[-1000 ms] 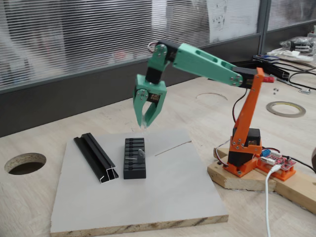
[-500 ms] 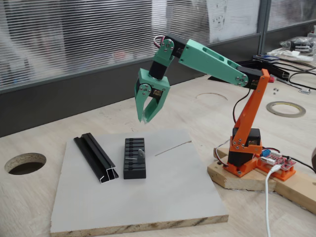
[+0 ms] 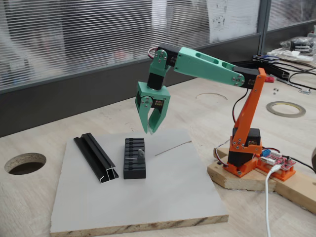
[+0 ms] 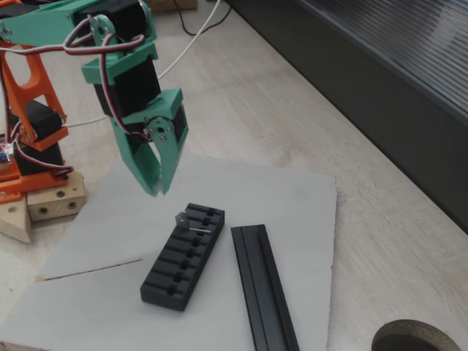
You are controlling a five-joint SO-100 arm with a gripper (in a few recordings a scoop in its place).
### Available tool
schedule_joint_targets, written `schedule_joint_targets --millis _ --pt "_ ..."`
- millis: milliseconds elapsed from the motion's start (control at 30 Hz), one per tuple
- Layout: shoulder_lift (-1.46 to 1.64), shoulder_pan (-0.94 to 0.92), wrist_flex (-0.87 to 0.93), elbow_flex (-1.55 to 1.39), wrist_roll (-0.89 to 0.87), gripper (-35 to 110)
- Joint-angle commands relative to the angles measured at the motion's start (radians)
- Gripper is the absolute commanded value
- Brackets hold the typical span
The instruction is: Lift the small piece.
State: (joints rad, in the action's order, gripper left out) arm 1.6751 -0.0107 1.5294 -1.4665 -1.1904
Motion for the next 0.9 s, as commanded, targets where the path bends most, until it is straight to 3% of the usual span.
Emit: schedule_joint_targets --millis 0,400,867 --pt "0.017 -0.005 -0.002 -0.002 0.21 6" --pt "0.017 0.002 0.0 -0.002 0.959 6" --pt "0.017 0.003 0.009 -0.002 1.028 6"
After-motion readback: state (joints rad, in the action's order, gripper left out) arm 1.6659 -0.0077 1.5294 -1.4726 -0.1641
